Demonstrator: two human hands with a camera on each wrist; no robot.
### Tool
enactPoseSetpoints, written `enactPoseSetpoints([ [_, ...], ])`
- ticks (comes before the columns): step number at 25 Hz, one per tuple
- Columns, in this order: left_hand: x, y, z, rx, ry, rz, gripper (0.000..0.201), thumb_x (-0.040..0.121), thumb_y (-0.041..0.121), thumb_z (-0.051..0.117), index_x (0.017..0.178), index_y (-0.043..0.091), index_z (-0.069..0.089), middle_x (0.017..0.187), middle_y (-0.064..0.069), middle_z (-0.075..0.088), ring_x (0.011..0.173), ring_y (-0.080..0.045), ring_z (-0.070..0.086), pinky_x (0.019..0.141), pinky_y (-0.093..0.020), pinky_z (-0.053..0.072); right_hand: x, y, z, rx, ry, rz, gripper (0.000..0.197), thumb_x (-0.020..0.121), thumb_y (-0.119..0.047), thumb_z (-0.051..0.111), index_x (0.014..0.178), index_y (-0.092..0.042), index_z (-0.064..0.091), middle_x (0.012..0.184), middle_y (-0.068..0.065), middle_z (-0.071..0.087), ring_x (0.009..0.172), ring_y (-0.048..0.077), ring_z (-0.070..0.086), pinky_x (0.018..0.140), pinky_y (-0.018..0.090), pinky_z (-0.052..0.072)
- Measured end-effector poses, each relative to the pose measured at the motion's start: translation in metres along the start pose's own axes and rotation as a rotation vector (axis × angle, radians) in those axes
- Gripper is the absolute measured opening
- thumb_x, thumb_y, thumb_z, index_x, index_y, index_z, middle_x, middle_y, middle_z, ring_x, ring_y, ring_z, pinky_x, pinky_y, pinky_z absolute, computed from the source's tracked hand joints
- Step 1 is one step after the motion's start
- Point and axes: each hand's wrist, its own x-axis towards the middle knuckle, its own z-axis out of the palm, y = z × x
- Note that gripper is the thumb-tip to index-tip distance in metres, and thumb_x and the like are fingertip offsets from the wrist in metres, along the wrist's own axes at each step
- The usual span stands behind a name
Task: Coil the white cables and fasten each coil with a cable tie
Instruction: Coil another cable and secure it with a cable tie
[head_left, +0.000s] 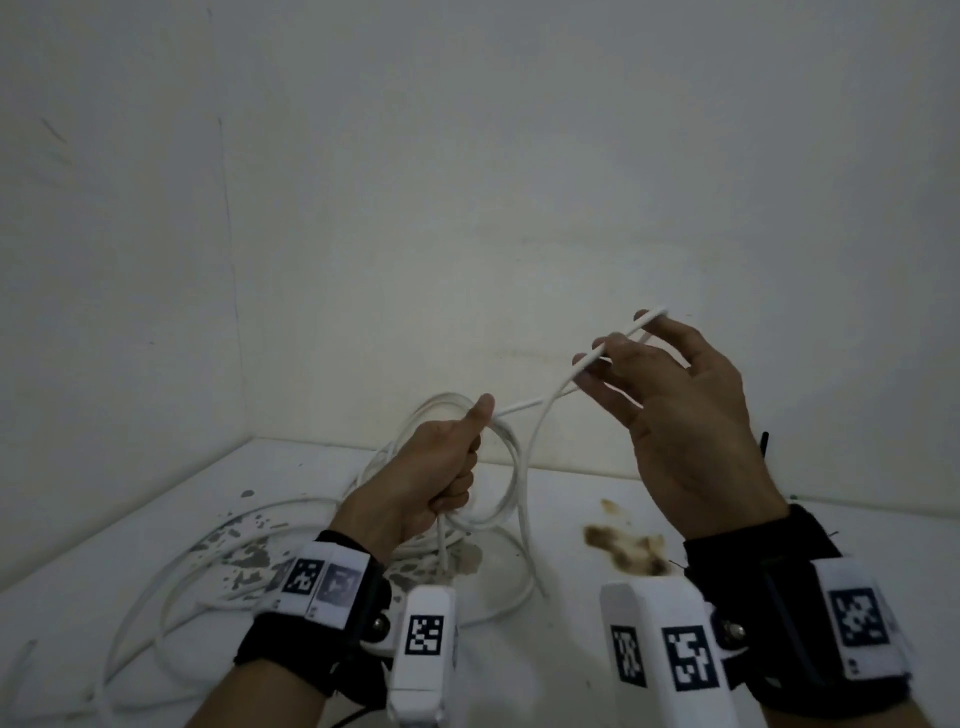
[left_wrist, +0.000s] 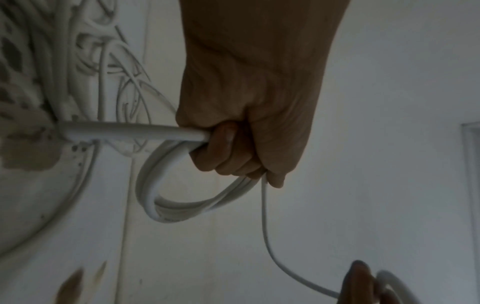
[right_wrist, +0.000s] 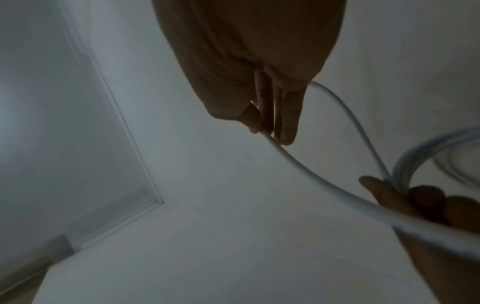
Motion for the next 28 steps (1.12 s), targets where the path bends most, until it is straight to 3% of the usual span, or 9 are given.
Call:
enactPoseSetpoints([
  [6, -0.003, 0.000, 0.016, -0.009, -0.054, -0.022, 0.053, 0.092, 0.056, 0.055, 0.059, 0.024, 0.028, 0.051, 0.004, 0.017, 0.039, -0.009, 0.013, 0.040, -0.021, 0.010, -0.001, 0.025, 0.000, 0.018, -0.014, -0.063, 0.024, 0.095, 0.009, 0.055, 0.102, -0.012, 0.046, 0.098, 0.016, 0.069, 0.103, 0.034, 0.071, 0.088, 0.038, 0.059],
  [11, -0.003, 0.003, 0.013, -0.075, -0.024, -0.033, 0.052, 0.091, 0.056, 0.055, 0.059, 0.025, 0.028, 0.050, 0.005, 0.016, 0.038, -0.009, 0.013, 0.037, -0.019, 0.012, -0.002, 0.035, -0.006, -0.053, -0.168, -0.132, 0.023, 0.096, 0.009, 0.053, 0.093, -0.012, 0.043, 0.101, 0.018, 0.071, 0.113, 0.031, 0.067, 0.099, 0.040, 0.054],
  [15, -0.003, 0.009, 0.011, -0.275, -0.010, -0.016, 0.049, 0.091, 0.054, 0.055, 0.061, 0.025, 0.030, 0.047, 0.007, 0.016, 0.034, -0.007, 0.013, 0.037, -0.020, 0.009, -0.004, 0.041, -0.008, -0.551, -0.402, -0.212, 0.022, 0.095, 0.004, 0.057, 0.087, -0.011, 0.044, 0.093, 0.007, 0.076, 0.102, 0.013, 0.071, 0.093, 0.031, 0.055],
  [17, -0.005, 0.013, 0.010, -0.358, -0.023, -0.010, 0.048, 0.092, 0.052, 0.054, 0.061, 0.024, 0.031, 0.045, 0.009, 0.016, 0.031, -0.005, 0.012, 0.034, -0.018, 0.010, -0.004, 0.052, -0.015, -0.869, -0.386, -0.321, 0.019, 0.096, -0.004, 0.060, 0.087, -0.017, 0.048, 0.090, -0.004, 0.073, 0.094, 0.006, 0.069, 0.084, 0.027, 0.053],
  [19, -0.006, 0.017, 0.010, -0.473, -0.055, -0.004, 0.047, 0.094, 0.048, 0.053, 0.060, 0.024, 0.030, 0.040, 0.010, 0.016, 0.027, -0.004, 0.013, 0.030, -0.015, 0.010, -0.004, 0.062, -0.022, -1.024, -0.306, -0.408, 0.019, 0.092, -0.008, 0.065, 0.085, -0.021, 0.053, 0.092, -0.007, 0.063, 0.086, 0.011, 0.062, 0.071, 0.029, 0.051],
  [22, -0.008, 0.020, 0.014, -0.593, -0.137, 0.006, 0.047, 0.093, 0.044, 0.052, 0.057, 0.024, 0.029, 0.034, 0.011, 0.017, 0.024, -0.003, 0.011, 0.027, -0.013, 0.009, -0.005, 0.070, -0.022, -0.765, -0.192, -0.149, 0.027, 0.091, -0.001, 0.062, 0.075, -0.015, 0.045, 0.088, 0.007, 0.050, 0.078, 0.015, 0.055, 0.070, 0.028, 0.055],
  [25, -0.013, 0.019, 0.020, -0.674, -0.235, 0.019, 0.045, 0.084, 0.043, 0.055, 0.051, 0.024, 0.032, 0.031, 0.011, 0.018, 0.030, -0.008, 0.001, 0.030, -0.014, 0.005, -0.010, 0.067, -0.011, -0.087, -0.240, 0.165, 0.035, 0.093, 0.010, 0.043, 0.072, -0.015, 0.032, 0.097, 0.026, 0.064, 0.098, 0.023, 0.066, 0.096, 0.044, 0.054],
  [26, -0.014, 0.020, 0.021, -0.705, -0.274, 0.023, 0.045, 0.083, 0.043, 0.055, 0.049, 0.023, 0.033, 0.031, 0.011, 0.017, 0.031, -0.010, 0.000, 0.030, -0.014, 0.004, -0.011, 0.063, -0.007, 0.024, -0.236, 0.184, 0.032, 0.090, 0.010, 0.042, 0.073, -0.016, 0.032, 0.099, 0.026, 0.067, 0.102, 0.026, 0.067, 0.097, 0.045, 0.053],
  [28, -0.017, 0.022, 0.022, -0.743, -0.330, 0.023, 0.044, 0.083, 0.043, 0.053, 0.048, 0.023, 0.035, 0.036, 0.010, 0.009, 0.031, -0.011, 0.000, 0.028, -0.016, 0.003, -0.011, 0.061, -0.009, -0.116, -0.216, 0.090, 0.020, 0.085, 0.000, 0.050, 0.084, -0.015, 0.037, 0.084, 0.015, 0.060, 0.082, 0.022, 0.062, 0.083, 0.038, 0.055],
])
